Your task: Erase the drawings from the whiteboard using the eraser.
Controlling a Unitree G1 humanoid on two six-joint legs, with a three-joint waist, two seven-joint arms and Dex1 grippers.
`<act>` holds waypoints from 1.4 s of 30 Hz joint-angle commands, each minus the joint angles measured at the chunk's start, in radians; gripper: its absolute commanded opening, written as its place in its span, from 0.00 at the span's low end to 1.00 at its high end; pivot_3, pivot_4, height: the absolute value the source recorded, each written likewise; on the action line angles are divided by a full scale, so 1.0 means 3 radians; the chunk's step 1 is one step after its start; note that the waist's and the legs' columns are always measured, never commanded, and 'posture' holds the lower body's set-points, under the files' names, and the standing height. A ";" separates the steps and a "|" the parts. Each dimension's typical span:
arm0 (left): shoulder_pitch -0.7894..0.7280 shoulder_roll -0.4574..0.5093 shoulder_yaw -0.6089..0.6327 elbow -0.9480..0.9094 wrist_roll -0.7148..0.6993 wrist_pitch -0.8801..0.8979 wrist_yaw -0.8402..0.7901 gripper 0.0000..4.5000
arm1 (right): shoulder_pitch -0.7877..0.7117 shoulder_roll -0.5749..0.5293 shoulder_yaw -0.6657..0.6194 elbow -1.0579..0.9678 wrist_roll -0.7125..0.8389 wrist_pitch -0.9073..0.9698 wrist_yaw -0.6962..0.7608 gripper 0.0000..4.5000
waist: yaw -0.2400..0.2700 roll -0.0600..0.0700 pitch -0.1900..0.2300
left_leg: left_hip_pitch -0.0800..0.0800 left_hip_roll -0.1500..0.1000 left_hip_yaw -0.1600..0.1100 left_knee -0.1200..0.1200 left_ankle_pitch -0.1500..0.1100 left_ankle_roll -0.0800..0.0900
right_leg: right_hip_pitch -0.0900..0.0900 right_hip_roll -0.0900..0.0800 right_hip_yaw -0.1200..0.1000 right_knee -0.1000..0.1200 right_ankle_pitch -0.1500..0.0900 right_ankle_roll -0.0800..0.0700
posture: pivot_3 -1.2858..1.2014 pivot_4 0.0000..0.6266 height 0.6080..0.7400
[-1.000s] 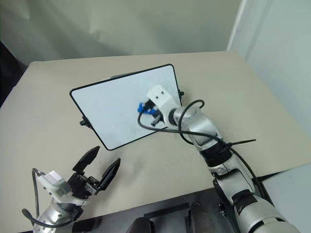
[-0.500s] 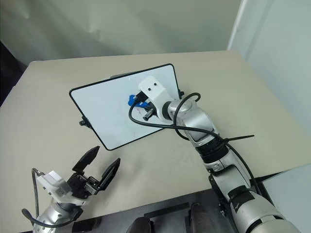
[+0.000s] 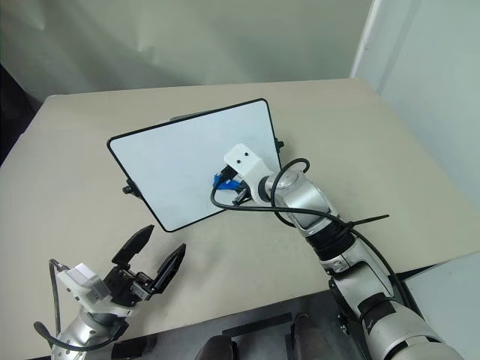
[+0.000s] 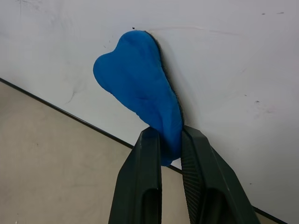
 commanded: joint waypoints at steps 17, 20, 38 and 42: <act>0.0022 0.0004 -0.0011 -0.0122 -0.0011 -0.0018 -0.0001 1.00 | 0.0311 -0.0172 -0.0680 -0.0852 0.0092 0.0091 -0.0253 0.09 | 0.0020 -0.0001 -0.0001 | -0.0001 0.0000 0.0001 0.0005 0.0000 0.0000 | 0.0006 0.0000 0.0000 -0.0003 0.0000 0.0000 | 0.52 0.24 1.00; 0.0012 0.0020 0.0004 -0.0104 -0.0025 -0.0006 -0.0010 1.00 | 0.0464 -0.0264 -0.0880 -0.1153 0.0159 0.0329 -0.0270 0.09 | 0.0020 -0.0001 -0.0001 | -0.0004 0.0000 0.0003 0.0006 -0.0001 0.0001 | 0.0006 0.0000 -0.0002 -0.0003 0.0000 0.0000 | 0.52 0.24 1.00; 0.0075 -0.0004 -0.0083 -0.0128 0.0023 -0.0037 -0.0046 1.00 | 0.1823 -0.0297 -0.1683 -0.2356 0.0238 0.1687 -0.0703 0.09 | 0.0011 -0.0001 -0.0001 | 0.0005 0.0000 0.0010 0.0010 -0.0011 0.0024 | 0.0023 0.0002 -0.0001 -0.0005 -0.0004 0.0008 | 0.52 0.24 1.00; 0.0101 -0.0011 -0.0129 -0.0157 0.0047 -0.0055 -0.0041 1.00 | 0.1800 -0.0244 -0.1743 -0.2290 0.0211 0.1724 -0.0788 0.09 | 0.0006 -0.0001 0.0000 | 0.0007 0.0000 0.0009 0.0010 -0.0009 0.0035 | 0.0023 0.0002 -0.0001 -0.0003 -0.0004 0.0008 | 0.52 0.24 1.00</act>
